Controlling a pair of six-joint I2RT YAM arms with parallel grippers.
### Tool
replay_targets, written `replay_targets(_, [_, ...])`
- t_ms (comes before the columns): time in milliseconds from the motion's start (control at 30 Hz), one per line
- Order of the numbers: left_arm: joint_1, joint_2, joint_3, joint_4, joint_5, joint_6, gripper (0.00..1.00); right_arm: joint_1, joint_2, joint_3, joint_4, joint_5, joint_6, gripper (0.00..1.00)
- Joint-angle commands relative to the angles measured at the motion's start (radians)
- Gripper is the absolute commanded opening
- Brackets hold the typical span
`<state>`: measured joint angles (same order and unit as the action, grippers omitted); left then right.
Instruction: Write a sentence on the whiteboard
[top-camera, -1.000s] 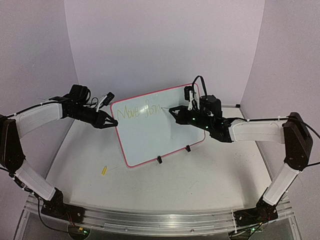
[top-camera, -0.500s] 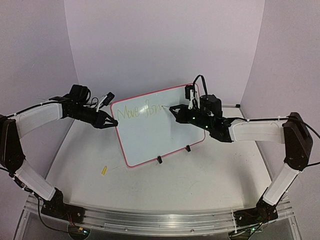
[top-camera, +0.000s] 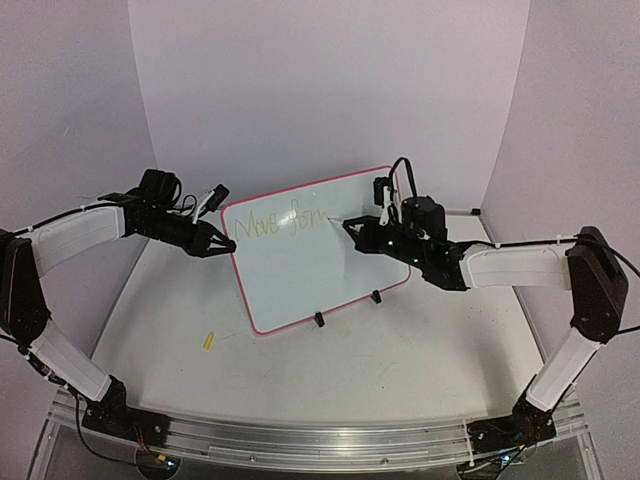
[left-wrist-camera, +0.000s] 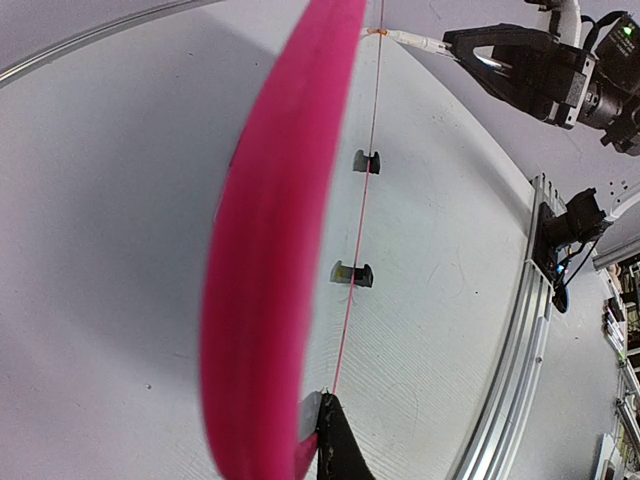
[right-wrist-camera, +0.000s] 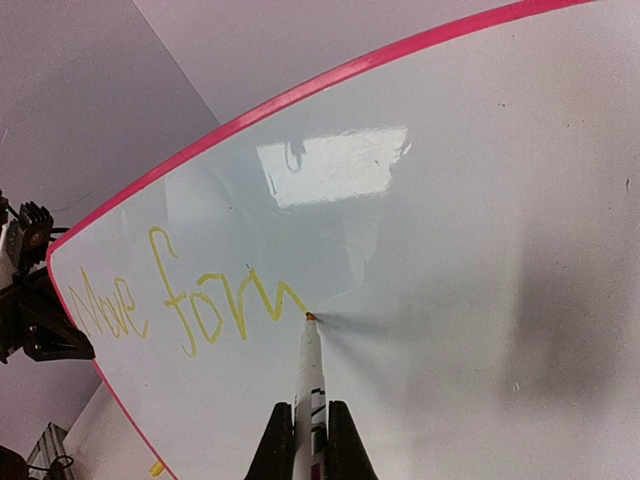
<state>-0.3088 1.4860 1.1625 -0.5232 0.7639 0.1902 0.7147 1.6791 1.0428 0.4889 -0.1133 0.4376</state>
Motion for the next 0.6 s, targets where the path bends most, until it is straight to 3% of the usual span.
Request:
replay_targets(0, [-0.029,0.013,-0.006,-0.021,-0.08,0.058,0.0,-0.007,-0.017,0.002,-0.013,0.059,0.005,0.0])
replay_targets(567, [-0.029,0.014,-0.006,-0.021,-0.08,0.059,0.0,-0.007,0.02,0.089,0.039,0.071,0.001,0.0])
